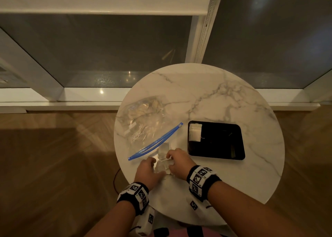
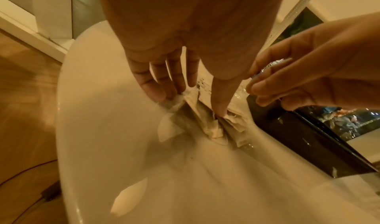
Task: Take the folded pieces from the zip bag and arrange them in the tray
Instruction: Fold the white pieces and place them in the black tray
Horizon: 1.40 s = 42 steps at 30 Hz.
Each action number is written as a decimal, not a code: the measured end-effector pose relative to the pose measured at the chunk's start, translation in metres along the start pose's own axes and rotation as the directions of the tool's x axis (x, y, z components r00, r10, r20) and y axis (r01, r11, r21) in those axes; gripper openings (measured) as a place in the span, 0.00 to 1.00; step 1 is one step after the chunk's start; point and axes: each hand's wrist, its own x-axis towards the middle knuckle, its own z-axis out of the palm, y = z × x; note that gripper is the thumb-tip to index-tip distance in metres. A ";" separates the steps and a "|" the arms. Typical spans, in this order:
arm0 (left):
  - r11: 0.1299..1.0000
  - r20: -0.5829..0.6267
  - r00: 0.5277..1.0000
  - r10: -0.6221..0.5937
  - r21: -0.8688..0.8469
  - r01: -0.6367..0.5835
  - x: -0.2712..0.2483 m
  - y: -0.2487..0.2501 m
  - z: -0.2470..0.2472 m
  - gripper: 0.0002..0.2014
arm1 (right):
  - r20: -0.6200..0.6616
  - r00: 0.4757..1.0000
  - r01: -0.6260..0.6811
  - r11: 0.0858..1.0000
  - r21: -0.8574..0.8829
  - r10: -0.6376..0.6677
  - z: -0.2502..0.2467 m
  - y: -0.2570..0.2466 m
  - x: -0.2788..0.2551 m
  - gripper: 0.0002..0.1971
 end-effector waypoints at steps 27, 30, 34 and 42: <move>0.828 0.171 0.899 0.404 0.349 -0.438 -0.009 -0.015 -0.007 0.19 | -0.157 0.987 -0.073 0.970 -0.231 0.037 0.012 -0.018 0.037 0.07; 0.870 0.079 0.902 0.424 0.242 -0.430 -0.011 -0.013 -0.012 0.16 | -0.212 0.974 -0.103 0.989 -0.104 0.079 0.004 -0.020 0.030 0.05; 0.945 -0.076 0.942 0.326 -0.009 -0.328 -0.013 0.003 -0.028 0.16 | -0.249 0.959 -0.097 0.981 0.169 0.138 -0.012 -0.013 0.016 0.04; 0.826 -0.015 0.980 0.200 -0.535 -0.177 -0.003 0.056 -0.033 0.09 | -0.097 0.991 -0.007 0.753 0.658 0.094 -0.044 0.000 -0.012 0.08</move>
